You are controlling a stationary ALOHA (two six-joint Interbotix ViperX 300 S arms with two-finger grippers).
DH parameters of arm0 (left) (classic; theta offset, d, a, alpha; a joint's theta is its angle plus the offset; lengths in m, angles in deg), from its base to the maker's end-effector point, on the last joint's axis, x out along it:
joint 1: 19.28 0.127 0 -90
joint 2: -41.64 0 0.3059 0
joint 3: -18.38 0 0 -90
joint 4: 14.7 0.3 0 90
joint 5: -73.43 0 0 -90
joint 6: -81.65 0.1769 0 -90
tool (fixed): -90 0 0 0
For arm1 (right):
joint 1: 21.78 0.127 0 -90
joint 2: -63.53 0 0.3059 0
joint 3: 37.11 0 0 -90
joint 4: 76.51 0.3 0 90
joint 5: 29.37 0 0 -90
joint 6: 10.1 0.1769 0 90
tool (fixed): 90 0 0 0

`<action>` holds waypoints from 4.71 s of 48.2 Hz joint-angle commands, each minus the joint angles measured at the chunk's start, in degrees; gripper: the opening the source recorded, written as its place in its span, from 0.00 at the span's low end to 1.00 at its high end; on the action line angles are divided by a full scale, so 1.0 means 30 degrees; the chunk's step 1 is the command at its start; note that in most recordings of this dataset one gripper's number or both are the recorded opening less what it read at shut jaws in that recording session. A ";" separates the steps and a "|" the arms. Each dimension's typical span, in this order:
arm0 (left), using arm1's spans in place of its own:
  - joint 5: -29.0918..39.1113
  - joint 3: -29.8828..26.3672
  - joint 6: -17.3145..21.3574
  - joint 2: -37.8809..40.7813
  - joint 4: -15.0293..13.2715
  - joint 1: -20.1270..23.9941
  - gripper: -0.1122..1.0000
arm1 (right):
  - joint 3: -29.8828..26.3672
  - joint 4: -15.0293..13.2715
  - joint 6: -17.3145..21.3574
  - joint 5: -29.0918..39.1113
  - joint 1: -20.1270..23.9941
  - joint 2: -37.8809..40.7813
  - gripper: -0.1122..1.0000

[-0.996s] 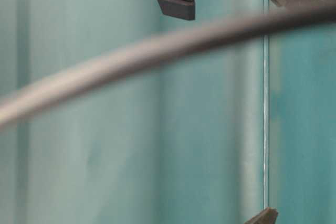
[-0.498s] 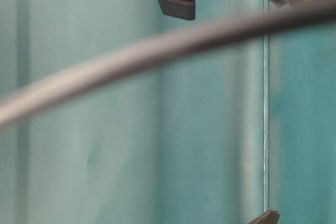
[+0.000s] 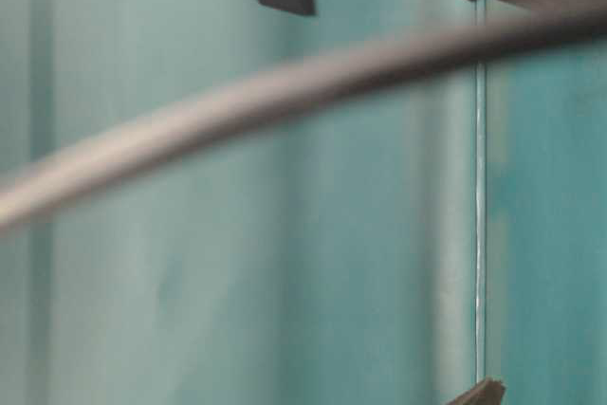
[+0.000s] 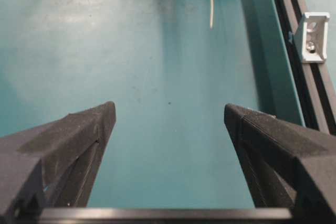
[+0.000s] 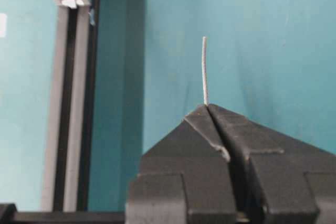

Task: Insert the wire through the hole in the metal fitting marked with a red label.
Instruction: 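Close the right gripper on the grey wire and lift it, then carry the wire with the right gripper down toward the rail bracket, then align the wire tip with the red-ringed hole in the white bracket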

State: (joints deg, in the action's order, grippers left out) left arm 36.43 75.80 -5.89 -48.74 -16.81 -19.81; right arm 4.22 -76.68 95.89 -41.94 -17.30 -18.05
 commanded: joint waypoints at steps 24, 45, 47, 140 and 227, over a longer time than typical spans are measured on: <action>0.1143 -0.0820 -0.0146 -0.2227 -0.0352 -0.0029 0.67 | 0.0469 -0.0117 -0.0410 0.1758 -0.0088 -0.3926 0.09; 0.0879 -0.0674 -0.0996 -0.2080 -0.0615 -0.2227 0.67 | 0.1787 0.2344 -0.0381 -0.1406 0.1553 -0.3896 0.09; 0.0791 -0.0645 -0.0996 -0.2051 -0.0645 -0.2432 0.67 | 0.1816 0.2461 -0.0381 -0.1465 0.1816 -0.3896 0.09; -0.7646 -0.1436 -0.2461 0.6152 -0.1172 -0.5186 0.66 | 0.1641 1.5059 -0.6328 -1.2539 0.9639 0.3486 0.09; -0.7529 -0.2344 -0.2490 0.7383 -0.1025 -0.5068 0.66 | -0.0029 1.4766 -0.6621 -1.3184 0.8877 0.4980 0.09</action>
State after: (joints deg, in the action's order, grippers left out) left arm 14.11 69.29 -13.27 -25.97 -20.06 -35.10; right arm 5.01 -31.86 76.03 -80.96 9.51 -2.41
